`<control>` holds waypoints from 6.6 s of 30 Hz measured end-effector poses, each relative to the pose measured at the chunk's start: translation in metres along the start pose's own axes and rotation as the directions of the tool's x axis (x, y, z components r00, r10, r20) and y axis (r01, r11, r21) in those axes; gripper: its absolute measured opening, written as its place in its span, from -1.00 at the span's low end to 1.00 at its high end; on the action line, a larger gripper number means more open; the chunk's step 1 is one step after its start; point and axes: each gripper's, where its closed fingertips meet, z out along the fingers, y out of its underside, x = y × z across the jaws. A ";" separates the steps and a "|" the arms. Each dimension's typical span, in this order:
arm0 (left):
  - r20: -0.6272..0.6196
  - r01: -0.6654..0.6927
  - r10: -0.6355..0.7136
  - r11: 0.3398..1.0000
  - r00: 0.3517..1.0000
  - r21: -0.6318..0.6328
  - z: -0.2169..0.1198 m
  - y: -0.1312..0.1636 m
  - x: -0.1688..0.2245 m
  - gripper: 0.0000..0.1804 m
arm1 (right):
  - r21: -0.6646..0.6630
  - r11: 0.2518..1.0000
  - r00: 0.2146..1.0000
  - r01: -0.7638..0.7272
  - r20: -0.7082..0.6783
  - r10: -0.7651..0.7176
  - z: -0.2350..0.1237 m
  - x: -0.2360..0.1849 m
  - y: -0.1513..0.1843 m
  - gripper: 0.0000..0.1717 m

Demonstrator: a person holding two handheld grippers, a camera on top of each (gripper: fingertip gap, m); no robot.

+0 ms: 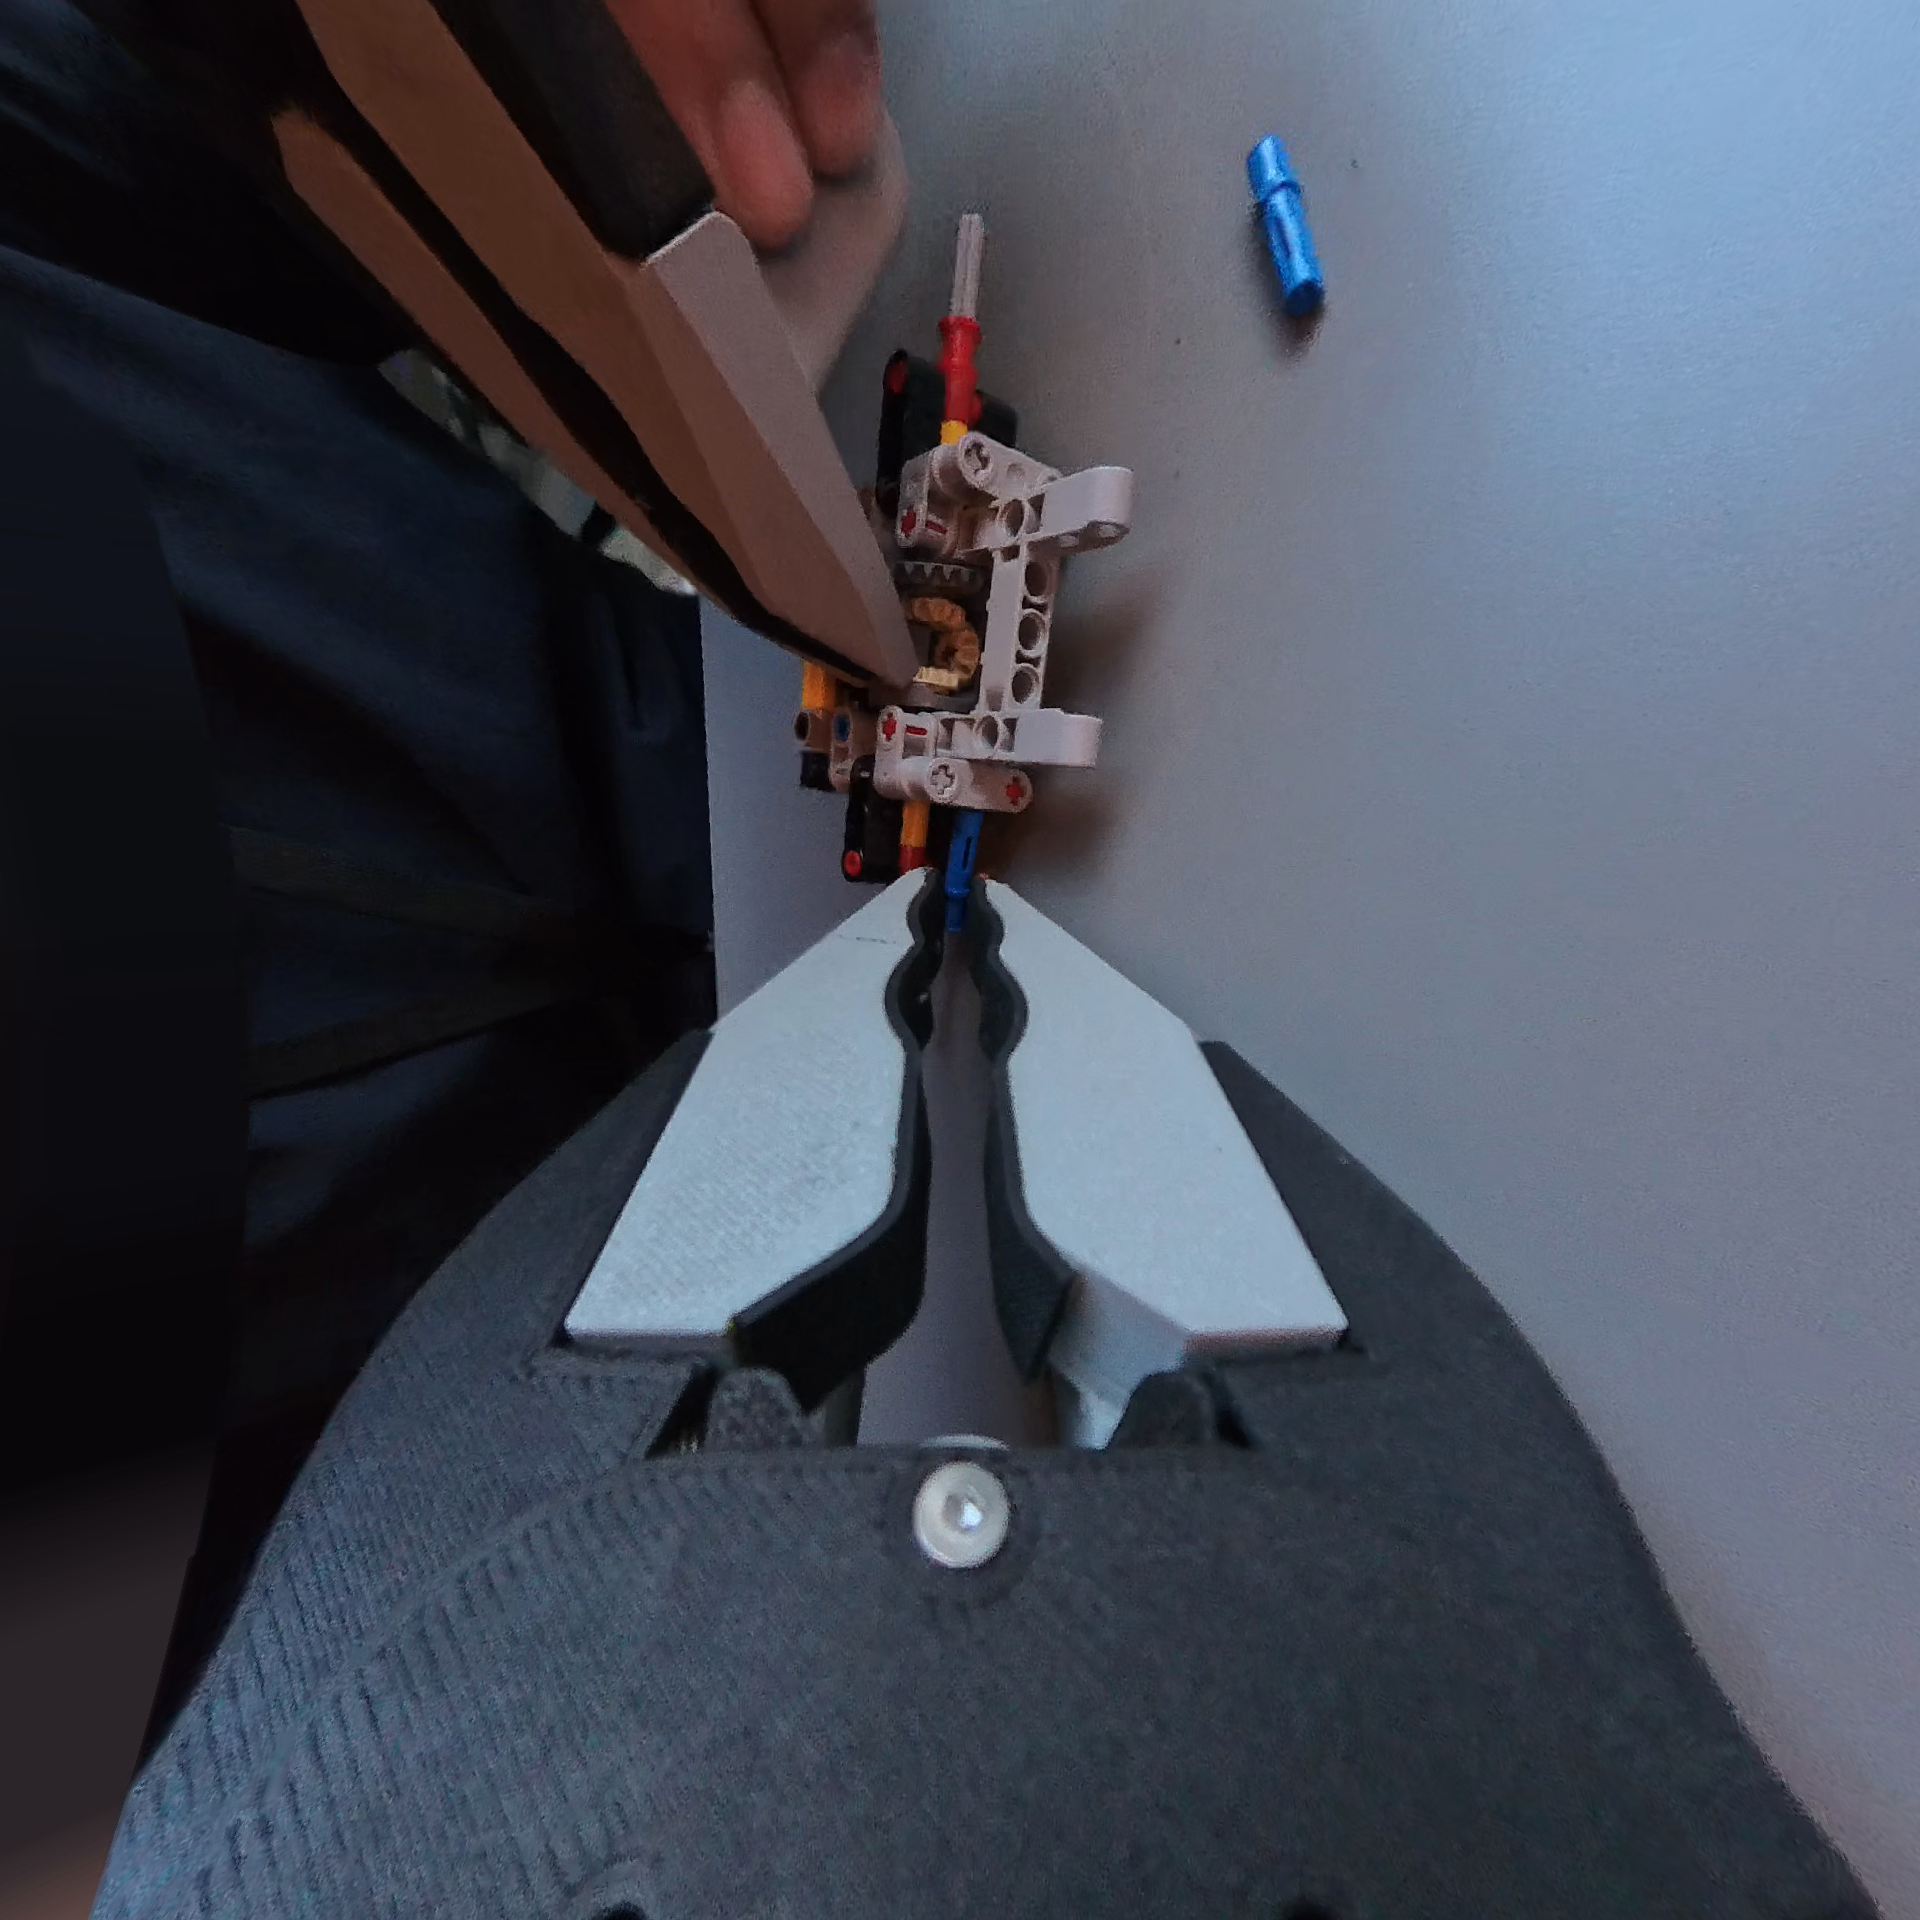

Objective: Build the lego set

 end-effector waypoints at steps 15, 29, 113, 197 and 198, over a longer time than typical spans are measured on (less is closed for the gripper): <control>-0.015 -0.015 0.017 0.997 1.000 0.077 0.002 -0.003 -0.001 -0.93 | -0.251 0.959 0.991 0.131 0.013 -0.132 -0.002 0.002 0.002 -0.99; -0.044 0.087 -0.081 0.988 0.996 0.131 0.003 -0.005 -0.008 -0.93 | -0.474 0.858 0.934 0.198 -0.175 -0.312 -0.015 0.011 0.000 -0.99; 0.002 0.140 -0.140 0.990 0.990 0.020 0.009 -0.004 -0.002 -0.92 | 0.196 0.875 0.774 0.442 -0.576 -0.262 -0.022 0.002 -0.001 -0.98; 0.020 0.195 -0.195 0.981 0.981 0.011 0.002 -0.018 -0.031 -0.82 | 0.479 0.877 0.968 0.034 -0.235 0.091 -0.025 0.003 -0.005 -0.99; 0.028 0.172 -0.171 0.985 0.985 -0.026 0.007 -0.016 -0.035 -0.83 | 0.479 0.877 0.967 0.032 -0.236 0.093 -0.025 0.003 -0.005 -0.99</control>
